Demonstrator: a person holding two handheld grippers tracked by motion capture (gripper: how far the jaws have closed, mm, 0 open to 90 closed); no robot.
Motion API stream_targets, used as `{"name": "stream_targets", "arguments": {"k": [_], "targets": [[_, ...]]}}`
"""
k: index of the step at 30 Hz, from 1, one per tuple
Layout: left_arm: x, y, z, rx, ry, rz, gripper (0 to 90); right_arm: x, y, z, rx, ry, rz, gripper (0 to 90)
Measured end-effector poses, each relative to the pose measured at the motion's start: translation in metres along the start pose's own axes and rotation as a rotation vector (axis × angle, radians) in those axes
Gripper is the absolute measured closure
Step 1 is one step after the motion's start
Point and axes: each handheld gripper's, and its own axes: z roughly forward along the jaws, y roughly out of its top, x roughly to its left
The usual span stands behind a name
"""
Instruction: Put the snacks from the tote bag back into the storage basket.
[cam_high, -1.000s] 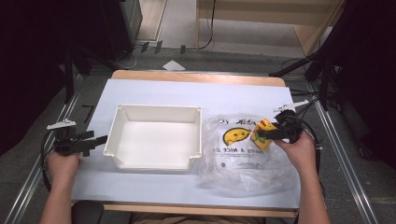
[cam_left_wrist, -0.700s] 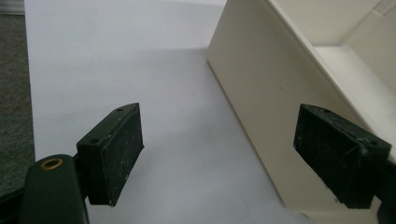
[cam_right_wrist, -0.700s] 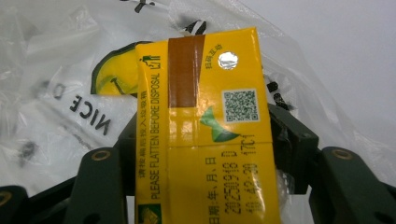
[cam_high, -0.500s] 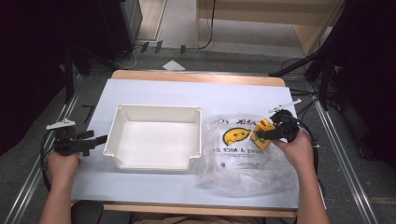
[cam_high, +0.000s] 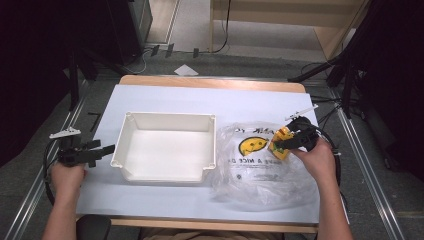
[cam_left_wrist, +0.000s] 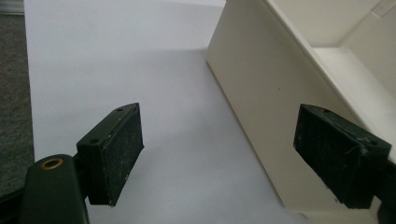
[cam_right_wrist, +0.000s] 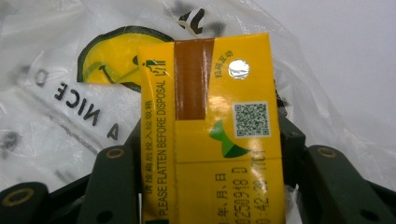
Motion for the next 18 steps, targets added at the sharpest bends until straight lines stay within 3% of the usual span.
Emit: {"name": "stream_targets", "arguments": {"k": [6,12,18], "targets": [[0.000,0.000,0.000,-0.001,0.000,0.001,16.8,-0.002,-0.001,-0.002,-0.015,-0.001,-0.005,51.9],[0.000,0.000,0.000,-0.001,0.002,0.000,16.8,-0.004,-0.001,-0.005,-0.038,0.029,0.013,52.3],[0.000,-0.001,-0.002,0.001,0.002,0.003,16.8,0.001,0.003,-0.012,-0.057,0.026,-0.010,52.3]]}}
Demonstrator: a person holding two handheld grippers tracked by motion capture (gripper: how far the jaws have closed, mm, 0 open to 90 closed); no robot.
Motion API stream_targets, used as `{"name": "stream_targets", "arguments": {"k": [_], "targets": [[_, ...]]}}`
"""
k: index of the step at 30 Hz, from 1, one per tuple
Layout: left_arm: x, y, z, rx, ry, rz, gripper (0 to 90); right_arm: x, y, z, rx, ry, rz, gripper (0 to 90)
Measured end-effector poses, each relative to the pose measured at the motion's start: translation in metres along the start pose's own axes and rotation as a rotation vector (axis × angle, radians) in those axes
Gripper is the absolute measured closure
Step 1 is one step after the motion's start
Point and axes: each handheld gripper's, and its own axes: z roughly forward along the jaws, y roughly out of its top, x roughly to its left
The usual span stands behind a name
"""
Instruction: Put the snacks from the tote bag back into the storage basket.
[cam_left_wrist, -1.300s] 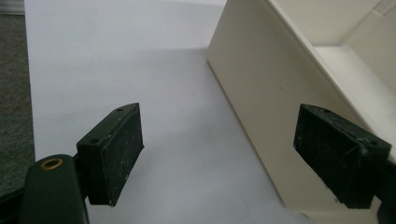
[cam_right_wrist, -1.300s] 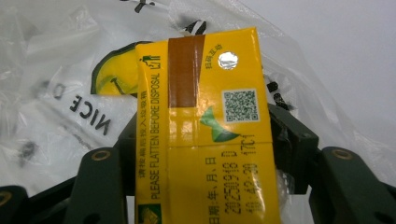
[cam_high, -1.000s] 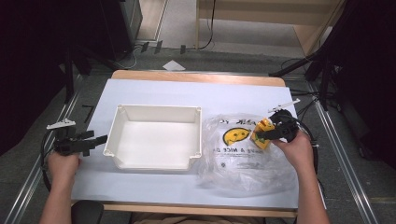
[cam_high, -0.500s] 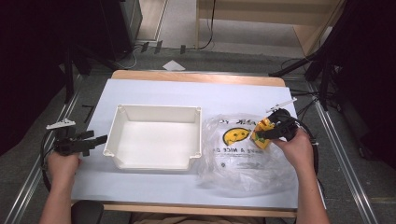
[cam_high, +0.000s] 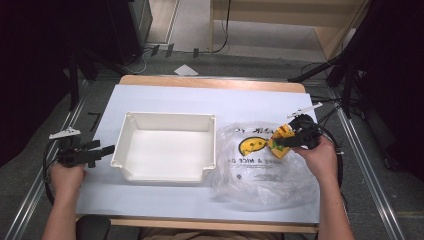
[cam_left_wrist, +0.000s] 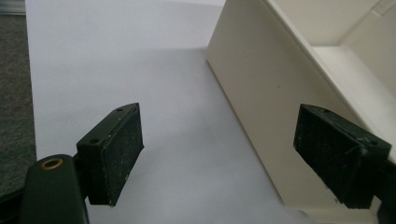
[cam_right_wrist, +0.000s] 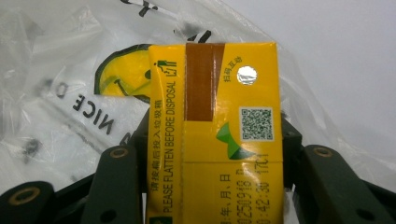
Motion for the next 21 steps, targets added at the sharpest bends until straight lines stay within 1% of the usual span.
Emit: {"name": "stream_targets", "arguments": {"k": [3,5,11,14,16,18,21], "targets": [[0.000,0.000,-0.001,0.000,0.001,-0.002,16.8,0.001,0.001,-0.002,-0.001,-0.005,-0.006,52.3],[0.000,-0.001,-0.001,-0.003,0.002,-0.003,16.8,0.002,0.003,-0.006,-0.012,-0.011,-0.016,52.3],[0.001,-0.002,-0.002,-0.004,0.002,-0.005,16.8,0.006,0.006,-0.011,-0.026,-0.013,-0.021,52.3],[0.001,-0.002,-0.002,-0.002,0.002,-0.004,16.8,0.011,0.009,-0.015,-0.023,-0.017,-0.032,52.3],[0.001,-0.002,-0.002,-0.002,0.003,-0.004,16.8,0.012,0.010,-0.015,-0.025,-0.017,-0.038,52.3],[0.001,-0.002,-0.002,-0.003,0.002,-0.005,16.8,0.016,0.012,-0.017,-0.030,-0.023,-0.055,52.3],[0.001,-0.002,-0.001,-0.002,0.003,-0.004,16.8,0.019,0.014,-0.019,-0.031,-0.028,-0.062,52.3]]}}
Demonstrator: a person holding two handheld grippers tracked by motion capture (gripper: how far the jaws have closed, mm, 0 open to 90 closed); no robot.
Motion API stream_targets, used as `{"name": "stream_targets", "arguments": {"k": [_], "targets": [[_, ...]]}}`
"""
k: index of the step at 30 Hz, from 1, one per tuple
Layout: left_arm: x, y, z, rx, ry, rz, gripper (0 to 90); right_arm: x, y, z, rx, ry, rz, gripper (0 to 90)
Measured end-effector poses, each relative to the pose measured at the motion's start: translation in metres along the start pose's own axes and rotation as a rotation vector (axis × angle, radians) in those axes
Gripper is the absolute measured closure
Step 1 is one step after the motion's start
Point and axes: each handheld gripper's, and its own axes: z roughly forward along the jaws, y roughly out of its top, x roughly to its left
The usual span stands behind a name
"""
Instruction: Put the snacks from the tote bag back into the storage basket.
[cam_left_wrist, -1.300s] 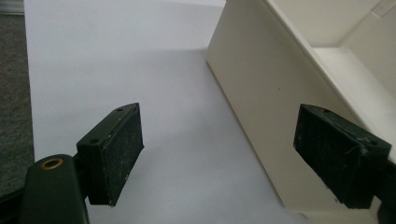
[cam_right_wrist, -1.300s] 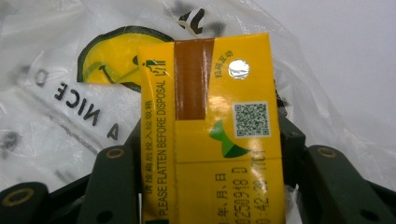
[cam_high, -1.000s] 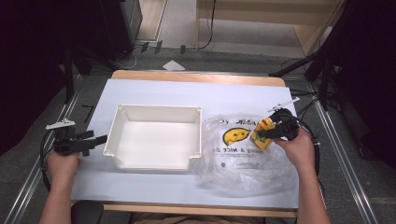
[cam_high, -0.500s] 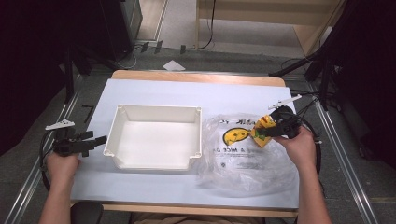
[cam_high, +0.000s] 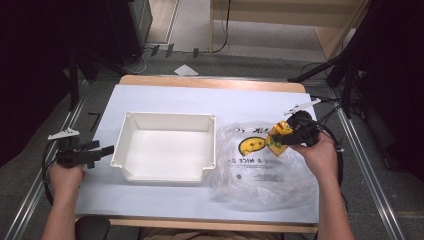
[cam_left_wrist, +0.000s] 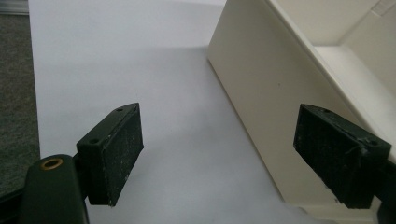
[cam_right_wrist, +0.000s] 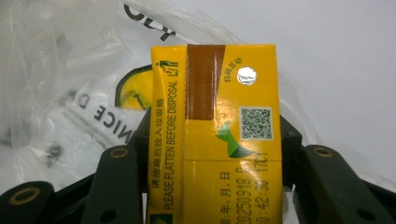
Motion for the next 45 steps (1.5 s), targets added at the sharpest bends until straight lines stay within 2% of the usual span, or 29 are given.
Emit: {"name": "stream_targets", "arguments": {"k": [9,17,25,29,34,45], "targets": [[0.000,0.000,0.000,-0.002,0.000,-0.001,16.8,0.015,0.010,-0.006,-0.010,0.015,-0.037,52.3],[0.000,0.000,0.000,-0.004,0.000,-0.002,16.8,0.027,0.018,-0.005,-0.003,0.033,-0.055,52.4],[0.000,0.000,-0.001,-0.005,0.003,0.000,16.8,0.043,0.029,-0.003,-0.006,0.060,-0.101,52.4],[0.000,0.000,-0.001,-0.005,0.003,0.000,16.8,0.048,0.032,-0.002,0.001,0.071,-0.102,52.5],[0.001,0.000,-0.001,-0.005,0.001,-0.001,16.8,0.057,0.041,-0.001,-0.001,0.089,-0.130,52.6],[0.000,0.000,-0.001,-0.003,0.004,0.000,16.8,0.073,0.056,-0.005,-0.010,0.109,-0.163,52.6]]}}
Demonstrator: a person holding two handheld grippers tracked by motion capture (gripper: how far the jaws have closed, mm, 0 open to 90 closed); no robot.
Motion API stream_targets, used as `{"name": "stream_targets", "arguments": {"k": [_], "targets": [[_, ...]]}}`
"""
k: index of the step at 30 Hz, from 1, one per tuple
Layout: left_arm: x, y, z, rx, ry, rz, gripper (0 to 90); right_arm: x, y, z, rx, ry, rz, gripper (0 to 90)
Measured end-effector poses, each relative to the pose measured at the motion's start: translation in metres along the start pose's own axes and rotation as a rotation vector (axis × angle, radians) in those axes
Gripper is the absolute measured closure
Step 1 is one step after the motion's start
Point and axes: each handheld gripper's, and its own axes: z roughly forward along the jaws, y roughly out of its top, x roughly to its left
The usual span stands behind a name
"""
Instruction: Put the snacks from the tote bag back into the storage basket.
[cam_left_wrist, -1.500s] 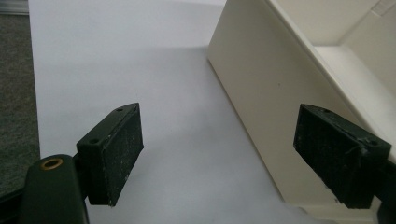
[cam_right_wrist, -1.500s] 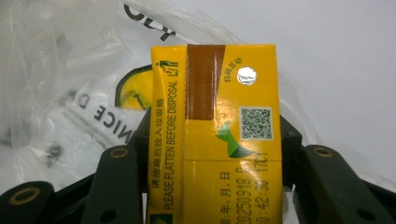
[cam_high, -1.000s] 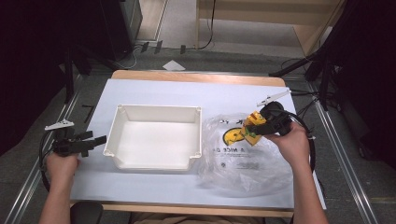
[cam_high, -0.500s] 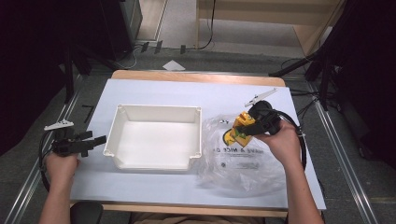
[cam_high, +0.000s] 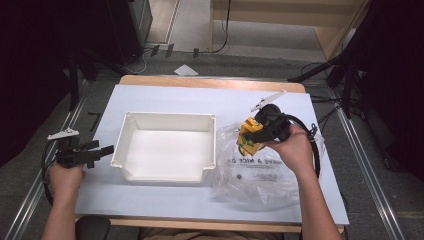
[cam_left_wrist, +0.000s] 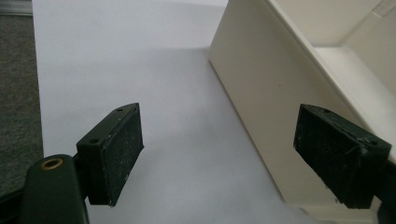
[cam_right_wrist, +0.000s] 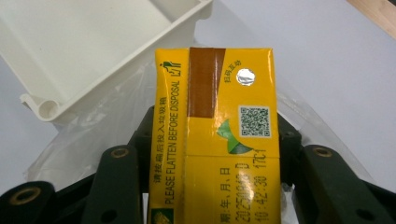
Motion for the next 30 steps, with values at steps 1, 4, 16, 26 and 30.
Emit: {"name": "stream_targets", "arguments": {"k": [1,4,16,26,30], "targets": [[0.000,0.000,0.000,0.000,-0.002,0.000,16.8,0.001,0.001,0.000,-0.003,0.000,-0.004,52.6],[0.000,0.000,0.000,0.001,-0.002,-0.001,16.8,0.002,0.005,0.000,0.001,-0.001,-0.014,52.7],[0.001,-0.001,-0.001,-0.004,-0.002,-0.005,16.8,0.011,0.018,0.003,0.003,0.001,-0.043,52.7],[0.000,-0.001,-0.001,-0.010,-0.004,-0.008,16.8,0.021,0.042,0.004,-0.016,0.028,-0.081,52.8],[0.000,-0.001,-0.001,-0.011,-0.004,-0.009,16.8,0.024,0.051,0.006,-0.015,0.036,-0.091,52.8]]}}
